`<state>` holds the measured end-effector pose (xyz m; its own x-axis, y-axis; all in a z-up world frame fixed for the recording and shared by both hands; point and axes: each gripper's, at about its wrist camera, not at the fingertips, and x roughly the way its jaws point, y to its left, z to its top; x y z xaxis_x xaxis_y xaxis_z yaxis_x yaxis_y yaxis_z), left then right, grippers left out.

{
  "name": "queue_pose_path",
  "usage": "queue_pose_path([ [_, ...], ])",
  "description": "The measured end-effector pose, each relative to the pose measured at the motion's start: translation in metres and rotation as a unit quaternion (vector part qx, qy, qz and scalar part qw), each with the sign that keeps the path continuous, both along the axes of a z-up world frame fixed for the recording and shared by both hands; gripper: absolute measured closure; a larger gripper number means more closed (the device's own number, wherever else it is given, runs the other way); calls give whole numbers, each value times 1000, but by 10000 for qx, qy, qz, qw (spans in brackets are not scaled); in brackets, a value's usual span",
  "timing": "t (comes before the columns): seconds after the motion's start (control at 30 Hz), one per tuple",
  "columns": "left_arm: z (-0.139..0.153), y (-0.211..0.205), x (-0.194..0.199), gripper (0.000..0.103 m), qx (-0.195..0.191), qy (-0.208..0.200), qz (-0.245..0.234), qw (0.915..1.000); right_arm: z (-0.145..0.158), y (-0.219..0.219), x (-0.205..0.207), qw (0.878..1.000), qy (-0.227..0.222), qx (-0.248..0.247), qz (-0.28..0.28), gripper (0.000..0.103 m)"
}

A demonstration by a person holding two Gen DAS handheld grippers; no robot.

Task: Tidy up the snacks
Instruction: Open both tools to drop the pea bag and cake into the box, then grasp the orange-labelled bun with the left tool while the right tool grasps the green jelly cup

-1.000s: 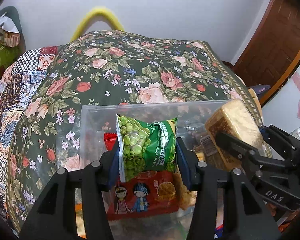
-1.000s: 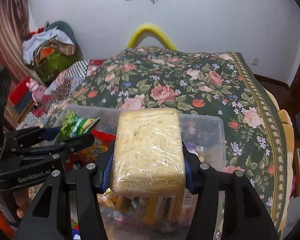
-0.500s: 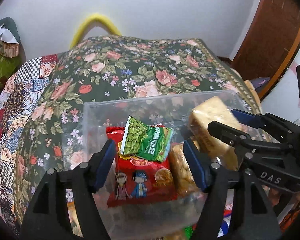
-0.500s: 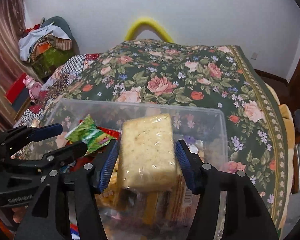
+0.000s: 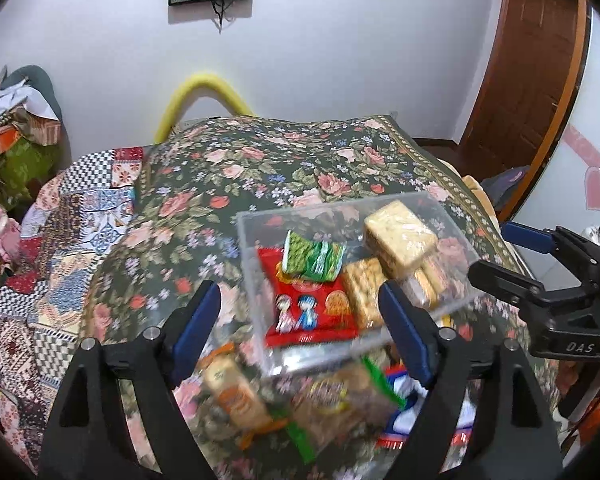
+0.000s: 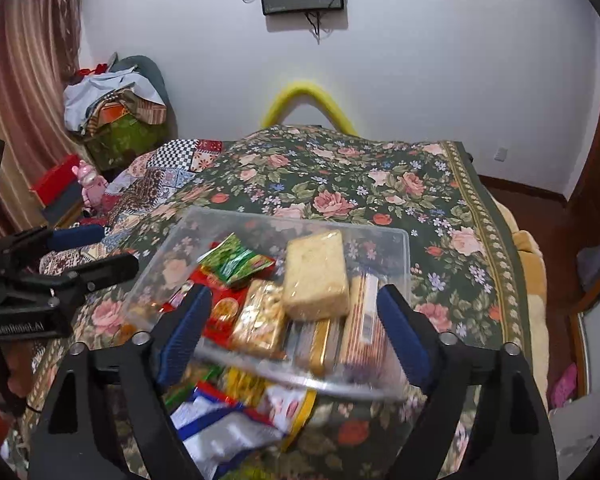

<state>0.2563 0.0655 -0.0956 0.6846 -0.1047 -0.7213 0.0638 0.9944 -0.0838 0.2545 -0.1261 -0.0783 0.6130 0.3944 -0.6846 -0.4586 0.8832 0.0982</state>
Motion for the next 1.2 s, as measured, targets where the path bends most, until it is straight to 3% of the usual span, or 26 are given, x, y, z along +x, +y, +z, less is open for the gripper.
queue_pose_path([
  [0.3, -19, 14, -57, 17, -24, 182, 92, 9998, -19, 18, -37, 9992, 294, 69, 274, 17],
  [0.6, -50, 32, -76, 17, -67, 542, 227, 9983, -62, 42, -46, 9965, 799, -95, 238, 17],
  [0.73, -64, 43, -74, 17, -8, 622, 397, 9973, -69, 33, -50, 9971, 690, -312, 108, 17],
  [0.97, -92, 61, -47, 17, 16, 784, 818, 9936, -68, 5, -51, 9964, 809, -199, -167, 16],
  [1.2, -126, 62, -15, 18, -69, 1100, 843, 9903, -74, -8, -53, 9938, 1073, 31, -284, 16],
])
